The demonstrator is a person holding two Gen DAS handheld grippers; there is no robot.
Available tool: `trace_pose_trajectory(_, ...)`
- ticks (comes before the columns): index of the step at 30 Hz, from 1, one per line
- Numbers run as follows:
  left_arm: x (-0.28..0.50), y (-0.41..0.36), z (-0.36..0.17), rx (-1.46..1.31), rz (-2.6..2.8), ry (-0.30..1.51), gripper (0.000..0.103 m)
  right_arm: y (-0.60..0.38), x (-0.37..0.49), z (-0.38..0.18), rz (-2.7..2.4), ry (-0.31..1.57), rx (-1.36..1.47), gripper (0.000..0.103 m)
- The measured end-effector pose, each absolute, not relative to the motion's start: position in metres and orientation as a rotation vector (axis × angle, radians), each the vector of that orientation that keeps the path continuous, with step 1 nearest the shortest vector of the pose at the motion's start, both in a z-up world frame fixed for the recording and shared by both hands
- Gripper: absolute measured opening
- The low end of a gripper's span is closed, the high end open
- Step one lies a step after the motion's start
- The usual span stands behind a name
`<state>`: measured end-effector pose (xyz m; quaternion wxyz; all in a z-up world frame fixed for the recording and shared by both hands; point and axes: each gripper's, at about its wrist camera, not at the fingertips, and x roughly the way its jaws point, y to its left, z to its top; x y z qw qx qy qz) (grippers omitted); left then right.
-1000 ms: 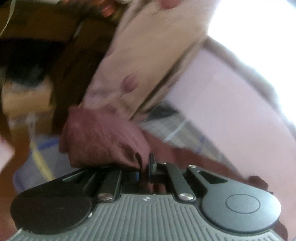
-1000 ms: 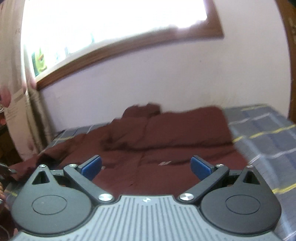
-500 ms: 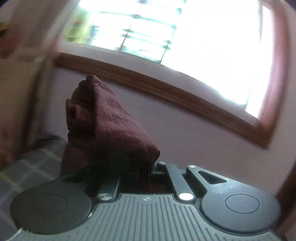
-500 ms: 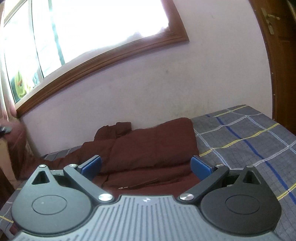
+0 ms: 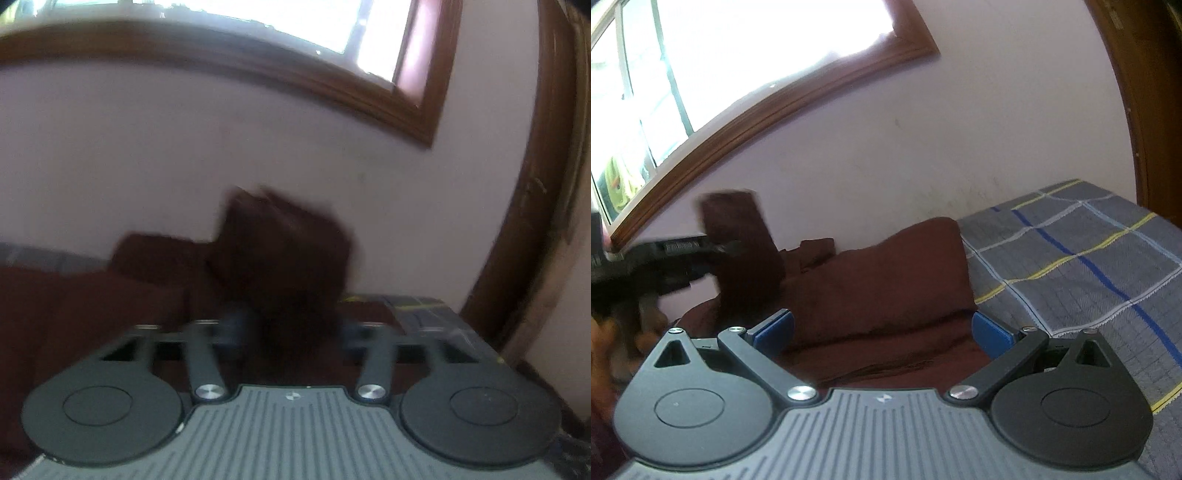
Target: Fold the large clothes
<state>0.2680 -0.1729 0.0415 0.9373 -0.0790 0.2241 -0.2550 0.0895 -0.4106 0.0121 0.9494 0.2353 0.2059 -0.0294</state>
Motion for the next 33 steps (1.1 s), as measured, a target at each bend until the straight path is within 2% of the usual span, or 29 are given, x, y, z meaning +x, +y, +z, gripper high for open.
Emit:
trace_pose_trajectory(1, 0.266, -0.167, 0.039, -0.183, -0.532, 0.442, 0.082, -0.412, 0.092, 0.011, -0.062, 0.423, 0.483, 0.103)
trace_pose_trajectory(3, 0.26, -0.157, 0.039, -0.195, -0.536, 0.411, 0.095, -0.413, 0.098, 0.011, -0.057, 0.426, 0.494, 0.103)
trace_pose_trajectory(4, 0.258, -0.15, 0.04, -0.2, -0.55, 0.409, 0.098, -0.413, 0.102, 0.012, -0.053, 0.424, 0.498, 0.103)
trace_pose_trajectory(9, 0.25, -0.129, 0.048, -0.153, -0.472, 0.413, 0.098, -0.405, 0.137, 0.019, 0.004, 0.434, 0.495, 0.103)
trace_pose_trajectory(13, 0.268, -0.099, 0.041, -0.063, -0.34, 0.439, 0.094, -0.395, 0.189, 0.021, 0.007, 0.491, 0.411, 0.103)
trace_pose_trajectory(17, 0.294, -0.067, 0.027, -0.098, -0.235, 0.489, 0.09, -0.387, 0.246, 0.008, 0.007, 0.585, 0.349, 0.102)
trace_pose_trajectory(18, 0.301, -0.06, 0.023, -0.107, -0.21, 0.499, 0.089, -0.383, 0.258, 0.003, 0.01, 0.61, 0.333, 0.096)
trace_pose_trajectory(19, 0.303, -0.052, 0.021, -0.11, -0.19, 0.507, 0.088, -0.379, 0.27, -0.002, 0.037, 0.641, 0.313, 0.083)
trace_pose_trajectory(20, 0.305, -0.044, 0.02, -0.11, -0.169, 0.511, 0.088, -0.374, 0.279, -0.007, 0.055, 0.678, 0.286, 0.04)
trace_pose_trajectory(21, 0.307, -0.04, 0.019, -0.106, -0.153, 0.509, 0.085, -0.37, 0.284, -0.009, 0.038, 0.697, 0.256, 0.029)
trace_pose_trajectory(22, 0.309, -0.039, 0.018, -0.091, -0.137, 0.5, 0.082, -0.365, 0.285, -0.008, 0.024, 0.686, 0.217, 0.026)
trace_pose_trajectory(24, 0.308, -0.031, 0.024, -0.048, -0.12, 0.476, 0.081, -0.359, 0.281, -0.002, 0.006, 0.659, 0.125, 0.01)
trace_pose_trajectory(26, 0.31, -0.029, 0.027, -0.024, -0.117, 0.456, 0.081, -0.36, 0.28, -0.002, -0.035, 0.671, 0.074, 0.001)
trace_pose_trajectory(30, 0.327, -0.032, 0.02, -0.042, -0.114, 0.487, 0.081, -0.372, 0.276, -0.019, -0.067, 0.731, 0.05, 0.001)
trace_pose_trajectory(33, 0.324, -0.034, 0.02, -0.056, -0.115, 0.496, 0.081, -0.386, 0.259, 0.01, -0.106, 0.593, 0.15, 0.001)
